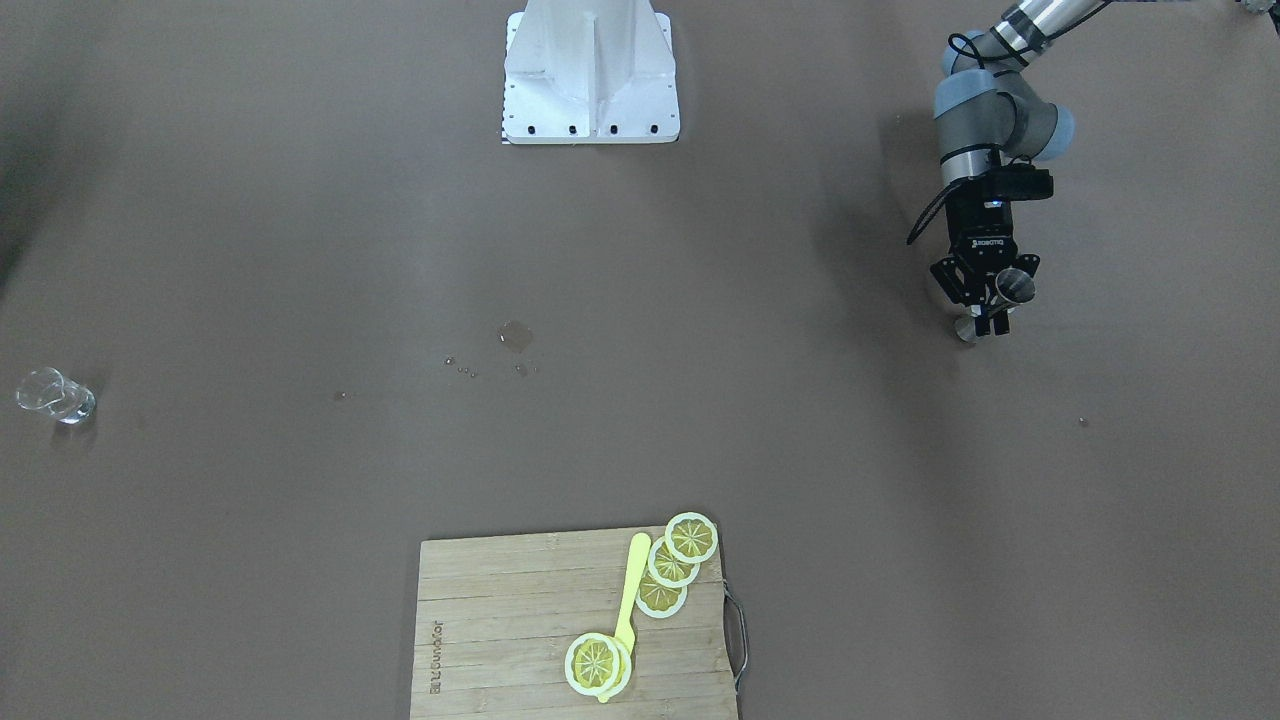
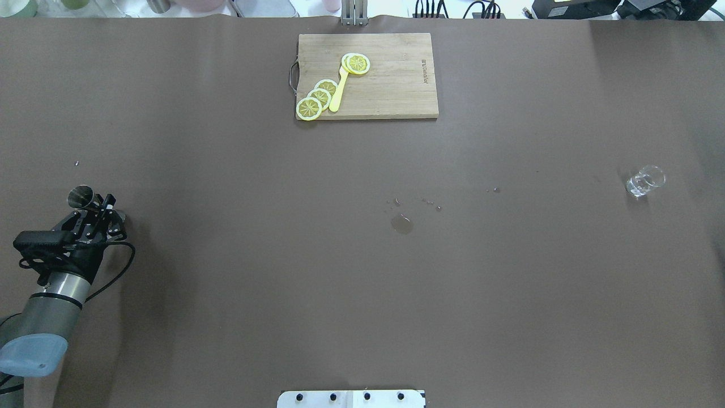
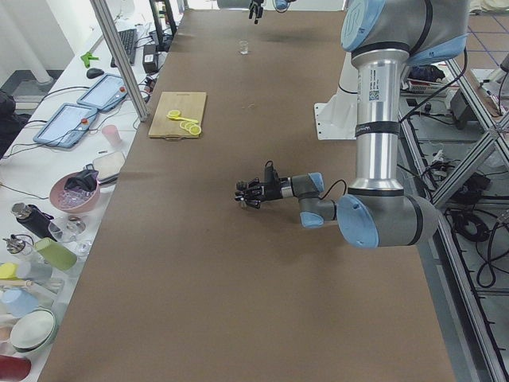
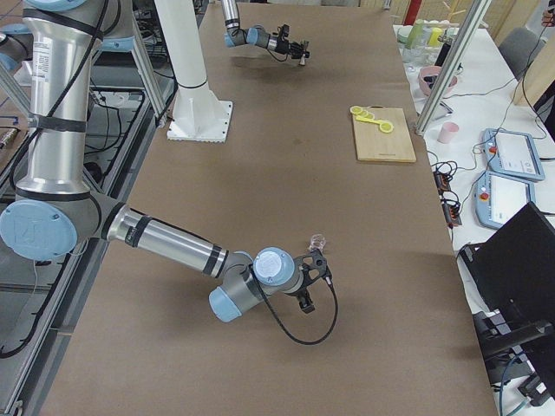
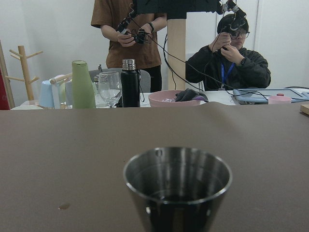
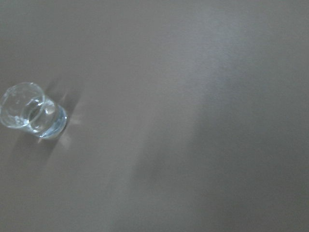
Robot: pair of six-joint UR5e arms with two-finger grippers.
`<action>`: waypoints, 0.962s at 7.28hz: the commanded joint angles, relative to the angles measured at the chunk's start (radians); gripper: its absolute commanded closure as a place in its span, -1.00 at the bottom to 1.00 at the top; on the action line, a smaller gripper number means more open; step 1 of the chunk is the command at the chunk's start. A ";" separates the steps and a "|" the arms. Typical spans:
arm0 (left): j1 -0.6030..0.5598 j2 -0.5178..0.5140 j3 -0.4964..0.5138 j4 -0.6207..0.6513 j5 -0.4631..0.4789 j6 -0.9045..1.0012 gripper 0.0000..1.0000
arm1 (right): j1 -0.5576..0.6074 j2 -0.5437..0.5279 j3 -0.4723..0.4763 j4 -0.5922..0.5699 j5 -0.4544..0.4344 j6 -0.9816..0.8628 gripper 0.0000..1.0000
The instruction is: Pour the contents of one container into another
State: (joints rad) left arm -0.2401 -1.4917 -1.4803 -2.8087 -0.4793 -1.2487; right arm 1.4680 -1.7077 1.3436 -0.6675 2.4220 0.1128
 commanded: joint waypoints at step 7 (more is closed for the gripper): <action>0.001 -0.002 0.003 0.002 -0.001 0.006 0.75 | 0.011 -0.047 0.379 -0.999 -0.052 -0.180 -1.00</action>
State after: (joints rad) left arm -0.2393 -1.4941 -1.4772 -2.8072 -0.4801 -1.2445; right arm 1.4992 -1.7108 1.6769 -1.5936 2.3695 0.0495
